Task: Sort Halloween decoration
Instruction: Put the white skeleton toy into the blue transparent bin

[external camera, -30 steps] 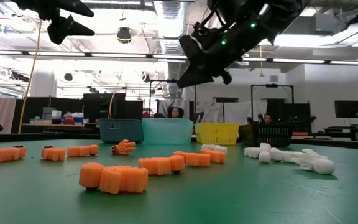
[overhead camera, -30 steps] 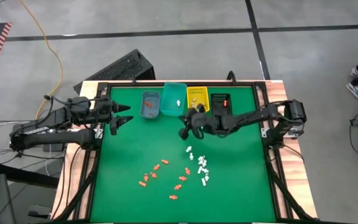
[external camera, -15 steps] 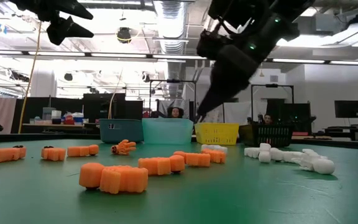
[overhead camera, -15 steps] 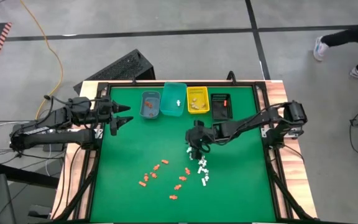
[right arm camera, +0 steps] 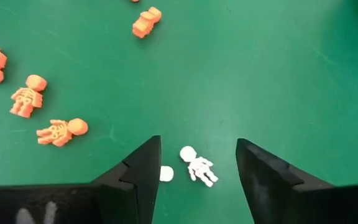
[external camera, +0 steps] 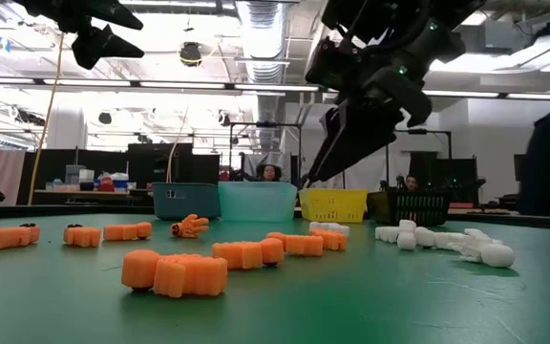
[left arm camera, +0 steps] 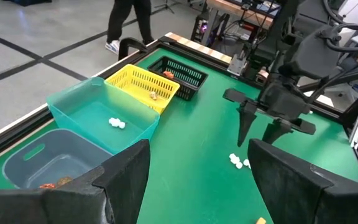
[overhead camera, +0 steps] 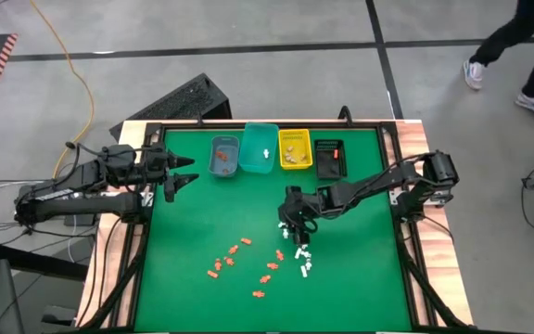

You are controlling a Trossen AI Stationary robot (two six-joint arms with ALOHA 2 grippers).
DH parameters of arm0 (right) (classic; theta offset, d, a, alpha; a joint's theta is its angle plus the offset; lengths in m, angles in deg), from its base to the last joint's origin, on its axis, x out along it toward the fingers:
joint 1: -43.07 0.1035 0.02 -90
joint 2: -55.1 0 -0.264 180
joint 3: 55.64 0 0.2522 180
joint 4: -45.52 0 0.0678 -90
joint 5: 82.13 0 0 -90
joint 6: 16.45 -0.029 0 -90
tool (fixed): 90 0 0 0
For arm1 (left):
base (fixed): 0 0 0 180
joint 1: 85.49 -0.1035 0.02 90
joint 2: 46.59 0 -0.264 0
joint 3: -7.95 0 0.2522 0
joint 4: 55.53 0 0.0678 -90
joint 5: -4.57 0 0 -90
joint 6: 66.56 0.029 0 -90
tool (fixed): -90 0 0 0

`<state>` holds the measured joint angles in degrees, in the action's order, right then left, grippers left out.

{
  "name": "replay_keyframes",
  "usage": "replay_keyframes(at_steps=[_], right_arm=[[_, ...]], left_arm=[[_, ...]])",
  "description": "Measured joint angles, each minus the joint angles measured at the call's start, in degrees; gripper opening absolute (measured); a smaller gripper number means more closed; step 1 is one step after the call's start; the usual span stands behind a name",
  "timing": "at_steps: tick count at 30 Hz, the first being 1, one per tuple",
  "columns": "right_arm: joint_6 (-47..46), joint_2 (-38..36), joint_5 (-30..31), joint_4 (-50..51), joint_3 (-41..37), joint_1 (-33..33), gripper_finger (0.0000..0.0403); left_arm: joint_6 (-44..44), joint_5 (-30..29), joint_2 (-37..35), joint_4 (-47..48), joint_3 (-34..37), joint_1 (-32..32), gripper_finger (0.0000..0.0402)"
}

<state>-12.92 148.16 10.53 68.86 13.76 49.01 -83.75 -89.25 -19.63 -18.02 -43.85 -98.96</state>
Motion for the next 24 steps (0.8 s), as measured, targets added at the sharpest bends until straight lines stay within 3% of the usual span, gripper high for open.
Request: replay_keyframes(at_steps=[24], right_arm=[[0.81,9.15,0.46,-1.08,0.09,-0.68,0.0186]], left_arm=[[-1.09,-0.01,0.00,1.39,0.02,0.00,0.0261]])
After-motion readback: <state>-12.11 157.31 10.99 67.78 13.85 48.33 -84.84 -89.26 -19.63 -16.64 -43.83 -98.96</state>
